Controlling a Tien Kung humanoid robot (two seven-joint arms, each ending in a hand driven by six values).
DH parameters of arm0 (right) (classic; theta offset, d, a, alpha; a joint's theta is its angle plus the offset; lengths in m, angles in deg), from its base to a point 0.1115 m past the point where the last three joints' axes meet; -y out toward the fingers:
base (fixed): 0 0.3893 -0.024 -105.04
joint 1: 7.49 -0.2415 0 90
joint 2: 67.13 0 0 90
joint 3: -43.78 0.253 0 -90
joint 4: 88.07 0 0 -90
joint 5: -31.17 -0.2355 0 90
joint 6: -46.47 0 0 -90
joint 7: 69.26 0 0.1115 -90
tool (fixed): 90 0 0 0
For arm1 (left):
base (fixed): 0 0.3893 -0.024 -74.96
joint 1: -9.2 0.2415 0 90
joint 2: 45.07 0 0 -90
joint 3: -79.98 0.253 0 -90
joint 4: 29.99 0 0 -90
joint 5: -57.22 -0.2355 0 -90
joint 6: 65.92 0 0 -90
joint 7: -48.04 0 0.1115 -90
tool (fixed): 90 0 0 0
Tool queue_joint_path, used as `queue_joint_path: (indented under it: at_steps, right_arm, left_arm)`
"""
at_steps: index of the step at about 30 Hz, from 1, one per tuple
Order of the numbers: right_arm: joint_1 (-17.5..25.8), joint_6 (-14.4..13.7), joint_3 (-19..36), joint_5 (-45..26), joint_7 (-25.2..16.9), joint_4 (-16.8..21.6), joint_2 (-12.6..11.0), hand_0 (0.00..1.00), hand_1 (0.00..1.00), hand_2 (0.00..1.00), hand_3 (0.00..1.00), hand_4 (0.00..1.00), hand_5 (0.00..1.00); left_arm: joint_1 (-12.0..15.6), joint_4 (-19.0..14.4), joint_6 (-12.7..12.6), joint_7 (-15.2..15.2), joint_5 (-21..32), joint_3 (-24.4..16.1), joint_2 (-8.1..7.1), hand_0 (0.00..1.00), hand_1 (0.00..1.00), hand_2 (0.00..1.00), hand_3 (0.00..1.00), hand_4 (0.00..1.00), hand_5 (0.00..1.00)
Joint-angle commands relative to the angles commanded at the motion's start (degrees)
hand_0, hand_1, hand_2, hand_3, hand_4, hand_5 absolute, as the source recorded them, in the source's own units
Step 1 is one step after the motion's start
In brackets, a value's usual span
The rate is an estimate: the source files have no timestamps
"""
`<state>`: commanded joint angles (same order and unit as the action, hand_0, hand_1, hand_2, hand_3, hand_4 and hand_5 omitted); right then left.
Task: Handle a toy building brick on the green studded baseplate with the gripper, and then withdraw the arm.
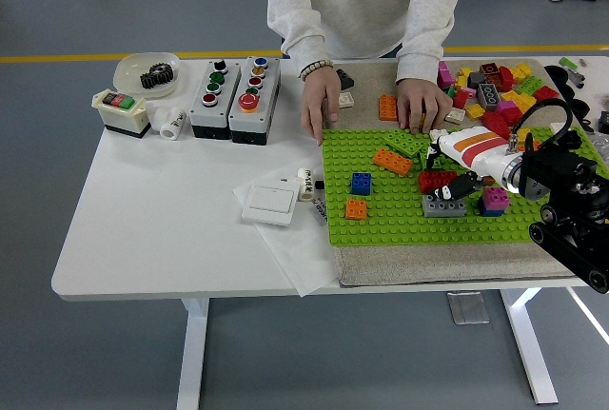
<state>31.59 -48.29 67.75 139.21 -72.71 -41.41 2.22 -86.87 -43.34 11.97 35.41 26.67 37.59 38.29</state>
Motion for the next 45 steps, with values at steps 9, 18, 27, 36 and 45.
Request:
queue_joint_path:
  at_steps: [9,18,27,36,45]
  right_arm:
    - [-0.2,0.6,-0.1,0.4,0.1,-0.6,0.3,0.622,0.619,0.646,0.598,0.873,0.270]
    - [-1.3,1.4,-1.3,1.3,0.0,-0.8,0.6,0.624,0.621,0.650,0.605,0.877,0.272]
    - [-3.2,2.2,-3.2,2.9,-0.2,-1.1,0.9,0.609,0.616,0.636,0.602,0.868,0.274]
    - [-4.1,3.1,-5.2,4.2,-0.3,-2.2,1.3,0.599,0.607,0.631,0.595,0.862,0.272]
    - [-4.5,3.6,-6.2,4.7,-0.5,-3.5,2.0,0.587,0.603,0.626,0.594,0.859,0.273]
  left_arm:
    - [-0.1,0.0,-0.1,0.1,0.1,0.1,-0.01,0.804,0.845,0.836,0.731,0.800,0.664]
    - [-0.2,0.0,-0.2,0.1,-0.1,-0.1,-0.13,0.804,0.845,0.836,0.729,0.800,0.663]
    - [-0.4,0.0,-0.8,0.3,0.0,-0.1,-0.35,0.804,0.848,0.835,0.725,0.799,0.662]
    - [-0.4,-0.2,-1.4,0.4,0.1,0.1,-0.57,0.808,0.849,0.835,0.722,0.801,0.665]
    - [-0.3,-0.3,-1.7,0.3,-0.2,0.0,-0.70,0.807,0.849,0.831,0.715,0.799,0.660]
